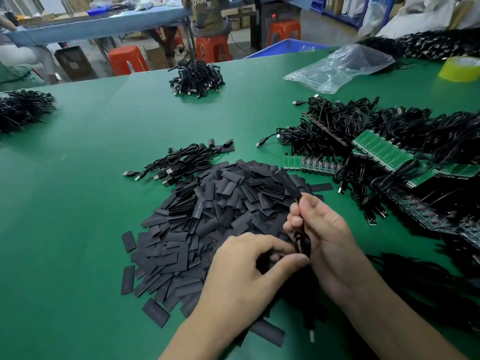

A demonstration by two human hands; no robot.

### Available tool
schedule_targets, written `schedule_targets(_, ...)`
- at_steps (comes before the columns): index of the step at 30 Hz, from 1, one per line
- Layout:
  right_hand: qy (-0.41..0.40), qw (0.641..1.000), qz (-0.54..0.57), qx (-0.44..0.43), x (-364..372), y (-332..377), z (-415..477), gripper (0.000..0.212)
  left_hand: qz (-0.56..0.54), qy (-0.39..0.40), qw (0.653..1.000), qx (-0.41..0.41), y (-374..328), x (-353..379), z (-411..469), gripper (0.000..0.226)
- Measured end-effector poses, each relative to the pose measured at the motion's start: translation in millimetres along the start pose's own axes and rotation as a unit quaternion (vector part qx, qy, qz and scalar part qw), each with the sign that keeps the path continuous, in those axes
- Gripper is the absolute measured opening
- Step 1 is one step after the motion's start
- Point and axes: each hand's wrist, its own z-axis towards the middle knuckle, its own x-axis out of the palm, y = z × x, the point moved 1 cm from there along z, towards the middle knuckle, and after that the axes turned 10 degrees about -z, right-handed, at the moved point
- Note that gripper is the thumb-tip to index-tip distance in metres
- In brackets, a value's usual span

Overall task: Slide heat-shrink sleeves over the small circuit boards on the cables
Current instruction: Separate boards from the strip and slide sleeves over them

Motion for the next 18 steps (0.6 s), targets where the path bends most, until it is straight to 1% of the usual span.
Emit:
schedule_targets(2,-0.014,1.0,0.024,-0.011,-0.4,-0.2,1.3,0.016,-0.119,0.022,0.991,-0.053,-3.9,3.0,0.9,0.013)
schedule_targets(3,-0.016,0.999,0.037,-0.013,0.3,-0.7,1.6,0.017,-0.172,0.017,0.983,-0.067,-4.6,3.1,1.5,0.011)
schedule_targets(4,-0.015,0.999,0.048,-0.011,1.4,-0.9,1.2,0.016,-0.199,0.005,0.977,-0.074,-4.9,2.4,2.4,0.012)
schedule_targets(6,-0.011,0.998,0.069,-0.001,2.8,-1.1,0.1,0.013,-0.205,-0.009,0.975,-0.085,-6.7,1.5,4.4,0.015)
schedule_targets(8,-0.011,0.996,0.084,0.009,4.2,0.2,-1.3,0.006,-0.219,0.004,0.97,-0.106,-8.5,3.4,6.0,0.025)
schedule_targets(11,-0.024,0.998,0.059,-0.013,3.8,2.4,-2.0,0.008,-0.245,0.033,0.96,-0.131,-9.7,5.7,9.6,0.032)
schedule_targets(13,-0.029,0.998,0.032,-0.048,2.8,4.1,-1.5,0.006,-0.289,0.067,0.942,-0.157,-9.9,3.0,13.8,0.031)
schedule_targets(15,-0.034,0.996,0.003,-0.079,1.4,5.4,-0.7,0.009,-0.3,0.102,0.933,-0.171,-9.3,-7.0,20.0,0.024)
schedule_targets(17,-0.052,0.991,-0.06,-0.108,-0.4,6.2,0.3,0.015,-0.264,0.117,0.943,-0.163,-9.1,-23.9,28.3,0.016)
schedule_targets(18,-0.065,0.986,-0.095,-0.122,-1.2,6.5,0.4,0.016,-0.241,0.111,0.952,-0.156,-8.9,-34.7,34.0,0.015)
